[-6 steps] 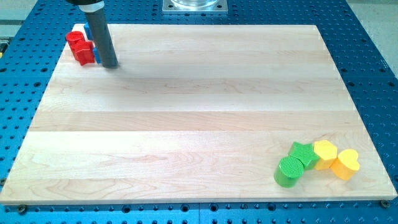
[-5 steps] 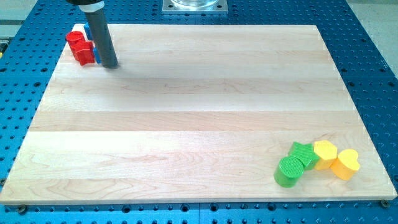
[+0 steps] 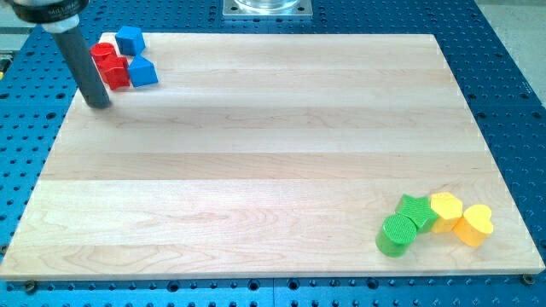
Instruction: Separate the blue cube from the group of blocks
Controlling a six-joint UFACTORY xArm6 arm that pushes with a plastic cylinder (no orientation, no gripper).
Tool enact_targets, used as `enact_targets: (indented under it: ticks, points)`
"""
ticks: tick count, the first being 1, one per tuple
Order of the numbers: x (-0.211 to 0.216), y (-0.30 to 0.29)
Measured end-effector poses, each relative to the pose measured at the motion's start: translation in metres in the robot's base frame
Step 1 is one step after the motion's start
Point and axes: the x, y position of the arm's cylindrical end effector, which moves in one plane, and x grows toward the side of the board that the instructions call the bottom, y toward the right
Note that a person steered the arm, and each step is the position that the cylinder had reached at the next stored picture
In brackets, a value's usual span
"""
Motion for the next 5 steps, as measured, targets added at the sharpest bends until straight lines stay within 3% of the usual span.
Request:
enact_targets:
  ticks: [1, 3, 5]
  points:
    - [-0.059, -0.013]
    - [-0.078, -0.039]
    - [-0.147, -0.015]
